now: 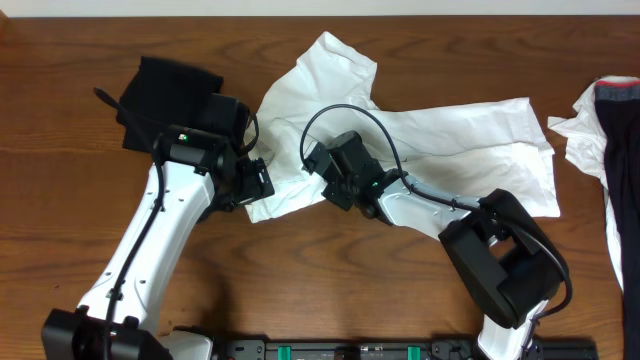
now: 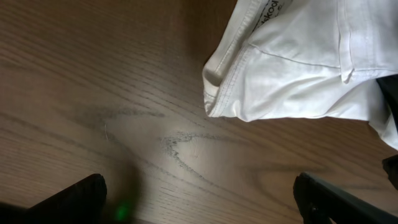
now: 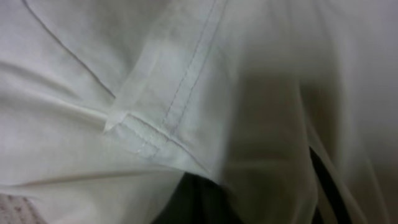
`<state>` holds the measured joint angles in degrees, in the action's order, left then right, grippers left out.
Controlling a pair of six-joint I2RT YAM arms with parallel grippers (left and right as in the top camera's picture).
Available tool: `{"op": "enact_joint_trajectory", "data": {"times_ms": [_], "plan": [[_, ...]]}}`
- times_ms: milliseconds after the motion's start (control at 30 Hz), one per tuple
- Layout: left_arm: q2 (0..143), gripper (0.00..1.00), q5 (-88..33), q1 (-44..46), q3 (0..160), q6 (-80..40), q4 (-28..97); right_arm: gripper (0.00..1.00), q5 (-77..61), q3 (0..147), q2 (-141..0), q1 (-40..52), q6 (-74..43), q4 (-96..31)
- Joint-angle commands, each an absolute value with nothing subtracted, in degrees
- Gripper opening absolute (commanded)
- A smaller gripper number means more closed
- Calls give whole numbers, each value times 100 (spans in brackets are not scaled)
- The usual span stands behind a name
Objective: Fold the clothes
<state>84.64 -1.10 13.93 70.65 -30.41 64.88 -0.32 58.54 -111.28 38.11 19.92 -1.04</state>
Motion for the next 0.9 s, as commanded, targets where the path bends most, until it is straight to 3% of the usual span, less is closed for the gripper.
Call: {"op": "enact_joint_trajectory", "data": {"times_ms": [0, 267, 667, 800, 867], "plan": [[8455, 98, -62, 1378, 7120, -3074, 6506, 11, 93, 5846, -11244, 3826, 1693, -108], [8455, 98, -62, 1378, 7120, -3072, 6508, 5, -1253, 5846, -11242, 3903, 1623, -561], [8455, 98, -62, 1378, 7120, -3072, 6508, 16, -2102, 5848, -11161, 4283, 1243, -805], [8455, 98, -62, 1378, 7120, -3072, 6506, 24, -1804, 5872, -10897, 4239, 1245, -1022], [8455, 98, -62, 1378, 7120, -3074, 6508, 35, -1452, 5883, -10639, 4217, 1245, -1186]]}}
